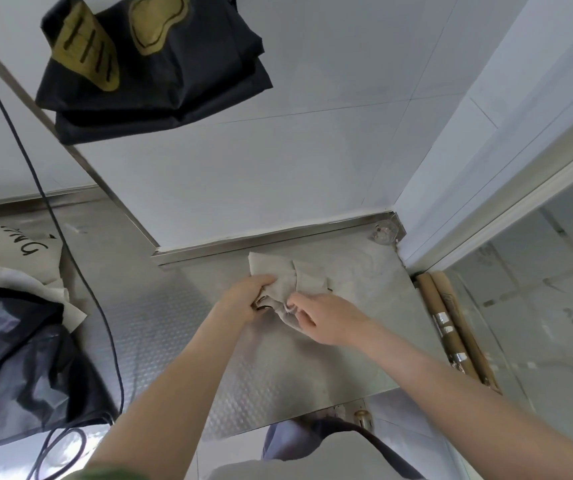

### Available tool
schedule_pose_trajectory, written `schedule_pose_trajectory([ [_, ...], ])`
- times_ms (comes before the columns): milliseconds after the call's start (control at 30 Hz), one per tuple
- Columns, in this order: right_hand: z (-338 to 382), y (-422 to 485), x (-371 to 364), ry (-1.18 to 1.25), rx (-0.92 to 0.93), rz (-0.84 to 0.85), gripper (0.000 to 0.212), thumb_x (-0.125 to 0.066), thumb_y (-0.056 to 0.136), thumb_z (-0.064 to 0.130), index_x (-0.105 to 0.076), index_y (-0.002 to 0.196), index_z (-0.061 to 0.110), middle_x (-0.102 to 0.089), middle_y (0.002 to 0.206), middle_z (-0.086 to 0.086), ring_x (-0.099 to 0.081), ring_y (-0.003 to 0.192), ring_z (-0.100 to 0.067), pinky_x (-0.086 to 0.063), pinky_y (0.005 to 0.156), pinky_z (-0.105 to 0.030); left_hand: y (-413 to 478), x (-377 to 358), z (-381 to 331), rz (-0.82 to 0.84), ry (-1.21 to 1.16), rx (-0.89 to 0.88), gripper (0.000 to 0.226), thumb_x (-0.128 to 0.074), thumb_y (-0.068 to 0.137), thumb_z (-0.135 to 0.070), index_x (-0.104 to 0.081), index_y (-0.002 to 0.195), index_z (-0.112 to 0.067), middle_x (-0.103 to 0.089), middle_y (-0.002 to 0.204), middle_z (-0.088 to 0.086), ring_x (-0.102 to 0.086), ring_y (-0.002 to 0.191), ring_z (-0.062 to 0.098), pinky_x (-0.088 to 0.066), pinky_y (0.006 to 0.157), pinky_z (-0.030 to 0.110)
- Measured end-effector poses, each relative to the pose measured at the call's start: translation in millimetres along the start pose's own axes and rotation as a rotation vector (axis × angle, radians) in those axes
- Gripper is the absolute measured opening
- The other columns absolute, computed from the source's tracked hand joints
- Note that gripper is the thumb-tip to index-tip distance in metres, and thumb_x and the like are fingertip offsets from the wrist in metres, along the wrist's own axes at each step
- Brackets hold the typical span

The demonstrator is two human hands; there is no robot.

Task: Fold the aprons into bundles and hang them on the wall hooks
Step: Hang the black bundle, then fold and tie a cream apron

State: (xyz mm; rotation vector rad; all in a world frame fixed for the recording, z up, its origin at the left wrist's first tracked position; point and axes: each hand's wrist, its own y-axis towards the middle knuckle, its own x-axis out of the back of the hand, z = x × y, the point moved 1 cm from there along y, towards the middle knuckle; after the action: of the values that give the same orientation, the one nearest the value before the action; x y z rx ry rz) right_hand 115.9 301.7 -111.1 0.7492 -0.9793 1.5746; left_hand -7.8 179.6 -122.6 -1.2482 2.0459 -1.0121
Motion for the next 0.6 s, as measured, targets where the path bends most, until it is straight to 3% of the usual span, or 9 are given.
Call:
schedule_pose_trajectory([
  [67, -9.9, -2.7, 1.3, 0.185, -0.139, 0.071, 0.025, -0.040, 0.095, 0.020, -0.043, 0.120, 0.023, -0.059, 0.073, 0.001, -0.049, 0.064, -0.019, -0.039, 0.063, -0.036, -1.4, 1.0, -6.1, 0.104, 0.059, -0.048, 0.037, -0.062, 0.087, -0.001, -0.051, 0.122, -0.006, -0.065, 0.102, 0.017, -0.064, 0.074, 0.025, -0.053, 0.048, 0.027],
  [133, -16.5, -4.3, 1.8, 0.384, -0.246, -0.055, 0.026, -0.046, 0.095, 0.021, -0.039, 0.119, 0.026, -0.050, 0.062, 0.002, -0.045, 0.056, -0.017, -0.039, 0.061, -0.039, -7.3, 1.0, -11.6, 0.200, 0.164, -0.112, 0.042, -0.062, 0.086, -0.001, -0.051, 0.123, -0.018, -0.065, 0.114, 0.014, -0.065, 0.087, 0.028, -0.054, 0.054, 0.032],
  [200, -24.6, -1.9, 4.7, 0.504, -0.378, -0.253, 0.024, -0.049, 0.095, 0.024, -0.038, 0.116, 0.024, -0.049, 0.063, 0.001, -0.046, 0.057, -0.016, -0.038, 0.062, -0.039, -14.9, 2.4, -16.1, 0.295, 0.195, -0.144, 0.040, -0.058, 0.088, 0.001, -0.055, 0.117, -0.025, -0.067, 0.108, 0.007, -0.064, 0.088, 0.025, -0.053, 0.053, 0.029],
  [233, -27.3, -0.3, 7.9, 0.535, -0.452, -0.334, 0.027, -0.051, 0.095, 0.025, -0.038, 0.118, 0.022, -0.052, 0.069, 0.001, -0.050, 0.063, -0.017, -0.039, 0.065, -0.036, -17.7, 2.3, -18.3, 0.340, 0.231, -0.148, 0.040, -0.058, 0.088, 0.002, -0.057, 0.116, -0.026, -0.068, 0.105, 0.004, -0.065, 0.087, 0.022, -0.054, 0.055, 0.029],
  [300, -33.6, 3.7, 16.6, 0.524, -0.555, -0.449, 0.049, -0.061, 0.090, 0.030, -0.036, 0.129, 0.017, -0.055, 0.095, -0.002, -0.053, 0.091, -0.019, -0.041, 0.081, -0.034, -15.7, 4.9, -19.8, 0.401, 0.300, -0.165, 0.040, -0.061, 0.086, 0.003, -0.059, 0.116, -0.023, -0.068, 0.103, 0.002, -0.065, 0.091, 0.020, -0.057, 0.075, 0.036],
  [400, -43.3, 7.5, 33.9, 0.336, -0.567, -0.359, 0.081, -0.074, 0.079, 0.036, -0.030, 0.145, 0.024, -0.037, 0.136, -0.004, -0.031, 0.129, -0.021, -0.026, 0.109, -0.039, -21.3, 8.8, -26.4, 0.437, 0.490, -0.208, 0.037, -0.067, 0.081, -0.004, -0.061, 0.112, -0.024, -0.067, 0.111, 0.003, -0.063, 0.102, 0.022, -0.047, 0.098, 0.042],
  [467, -48.2, 6.5, 45.0, 0.444, -0.488, -0.165, 0.070, -0.075, 0.080, 0.031, -0.041, 0.141, 0.024, -0.036, 0.144, -0.001, -0.029, 0.136, -0.019, -0.026, 0.111, -0.033, -25.7, 11.2, -32.5, 0.459, 0.606, -0.266, 0.041, -0.067, 0.077, -0.010, -0.062, 0.116, -0.024, -0.066, 0.118, 0.004, -0.061, 0.109, 0.024, -0.045, 0.100, 0.041],
  [533, -46.7, 2.3, 51.0, 0.752, -0.397, -0.032, 0.038, -0.072, 0.084, 0.017, -0.060, 0.120, 0.015, -0.059, 0.123, 0.000, -0.054, 0.115, -0.013, -0.042, 0.093, -0.022, -33.1, 10.1, -37.5, 0.506, 0.690, -0.315, 0.050, -0.062, 0.073, -0.013, -0.060, 0.122, -0.022, -0.064, 0.124, 0.004, -0.059, 0.115, 0.024, -0.044, 0.101, 0.040],
  [600, -45.4, -1.1, 50.8, 0.789, -0.347, -0.054, 0.023, -0.069, 0.085, 0.009, -0.065, 0.107, 0.014, -0.069, 0.105, 0.000, -0.062, 0.095, -0.011, -0.047, 0.083, -0.026, -38.4, 6.5, -41.1, 0.583, 0.661, -0.318, 0.055, -0.059, 0.074, -0.010, -0.057, 0.127, -0.027, -0.062, 0.127, 0.001, -0.058, 0.117, 0.020, -0.045, 0.100, 0.036],
])
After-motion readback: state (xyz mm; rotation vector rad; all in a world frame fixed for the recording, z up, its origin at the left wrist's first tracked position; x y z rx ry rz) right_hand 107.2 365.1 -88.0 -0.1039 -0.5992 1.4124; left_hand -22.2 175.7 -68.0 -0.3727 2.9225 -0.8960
